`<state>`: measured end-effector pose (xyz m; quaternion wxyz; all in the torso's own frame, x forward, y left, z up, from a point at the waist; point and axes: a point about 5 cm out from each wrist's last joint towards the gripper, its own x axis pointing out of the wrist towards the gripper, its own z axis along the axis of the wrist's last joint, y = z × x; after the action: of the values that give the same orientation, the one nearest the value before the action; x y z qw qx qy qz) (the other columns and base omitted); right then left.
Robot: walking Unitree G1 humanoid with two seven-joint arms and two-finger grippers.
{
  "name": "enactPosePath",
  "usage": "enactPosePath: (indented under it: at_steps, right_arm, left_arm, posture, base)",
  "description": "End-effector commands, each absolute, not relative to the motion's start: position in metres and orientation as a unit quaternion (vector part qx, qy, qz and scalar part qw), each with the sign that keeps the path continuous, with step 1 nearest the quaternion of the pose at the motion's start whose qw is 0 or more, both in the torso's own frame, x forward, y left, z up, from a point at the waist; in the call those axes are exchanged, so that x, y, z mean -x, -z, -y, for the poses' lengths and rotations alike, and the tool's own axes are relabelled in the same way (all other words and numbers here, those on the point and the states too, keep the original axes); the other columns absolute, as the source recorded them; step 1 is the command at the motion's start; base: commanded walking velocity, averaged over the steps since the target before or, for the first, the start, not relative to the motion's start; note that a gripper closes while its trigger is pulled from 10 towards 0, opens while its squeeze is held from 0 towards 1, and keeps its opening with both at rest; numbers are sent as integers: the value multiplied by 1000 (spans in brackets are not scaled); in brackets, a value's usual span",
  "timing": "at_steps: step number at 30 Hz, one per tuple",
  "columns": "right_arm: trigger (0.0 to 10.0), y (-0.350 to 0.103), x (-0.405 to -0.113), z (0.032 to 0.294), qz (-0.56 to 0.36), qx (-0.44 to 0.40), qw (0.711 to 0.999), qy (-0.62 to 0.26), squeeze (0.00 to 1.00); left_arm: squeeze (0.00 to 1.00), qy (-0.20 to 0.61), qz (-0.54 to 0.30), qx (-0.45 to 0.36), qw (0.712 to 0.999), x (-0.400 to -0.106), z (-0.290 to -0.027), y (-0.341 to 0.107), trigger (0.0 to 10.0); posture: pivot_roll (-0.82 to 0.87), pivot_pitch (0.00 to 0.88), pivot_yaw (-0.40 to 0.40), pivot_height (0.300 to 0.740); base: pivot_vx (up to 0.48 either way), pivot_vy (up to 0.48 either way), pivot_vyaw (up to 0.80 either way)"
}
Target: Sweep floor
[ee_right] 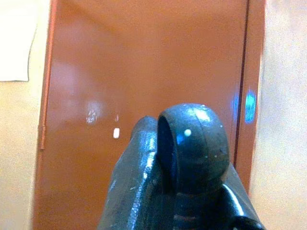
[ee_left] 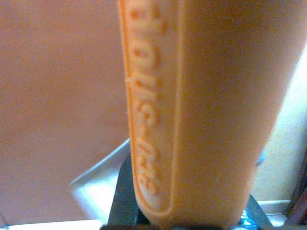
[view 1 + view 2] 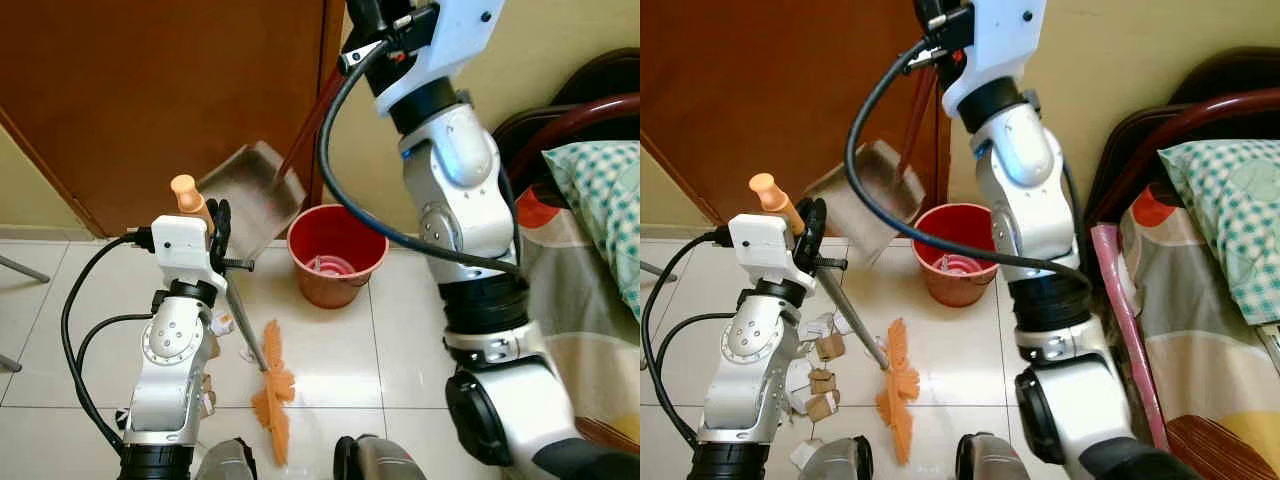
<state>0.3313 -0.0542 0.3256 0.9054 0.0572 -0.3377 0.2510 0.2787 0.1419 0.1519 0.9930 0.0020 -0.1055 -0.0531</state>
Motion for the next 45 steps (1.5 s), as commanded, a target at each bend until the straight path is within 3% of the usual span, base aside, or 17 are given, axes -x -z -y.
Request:
enactPosePath:
  at_steps: [1, 9, 17, 30, 45]
  right_arm:
    - [10000, -327, -329, 59, 331, -106, 907, -238, 0]
    - [10000, -278, -331, 65, 235, -141, 938, -210, 0]
    - [10000, -196, -328, 98, 98, -154, 977, -112, 0]
    - [10000, -142, -316, 147, 12, -94, 995, 32, 0]
    - [10000, -122, -305, 182, -24, -49, 994, 92, 0]
  left_arm:
    - [0, 57, 96, 5, 994, -280, -139, -148, 10000]
    - [0, 57, 95, 5, 994, -279, -140, -147, 10000]
    - [0, 83, 55, 0, 995, -269, -135, -129, 10000]
    - [0, 106, 16, -11, 994, -262, -130, -117, 10000]
    - [0, 129, 66, -39, 989, -260, -128, -134, 10000]
  posture:
    - [-38, 146, -68, 740]
    - [-38, 143, -70, 740]
    - [-33, 146, -63, 740]
    - [-24, 157, -49, 740]
    - [-19, 173, -51, 740]
  base:
    - [0, 0, 0]
    - [0, 0, 0]
    - [0, 0, 0]
    - [0, 0, 0]
    - [0, 0, 0]
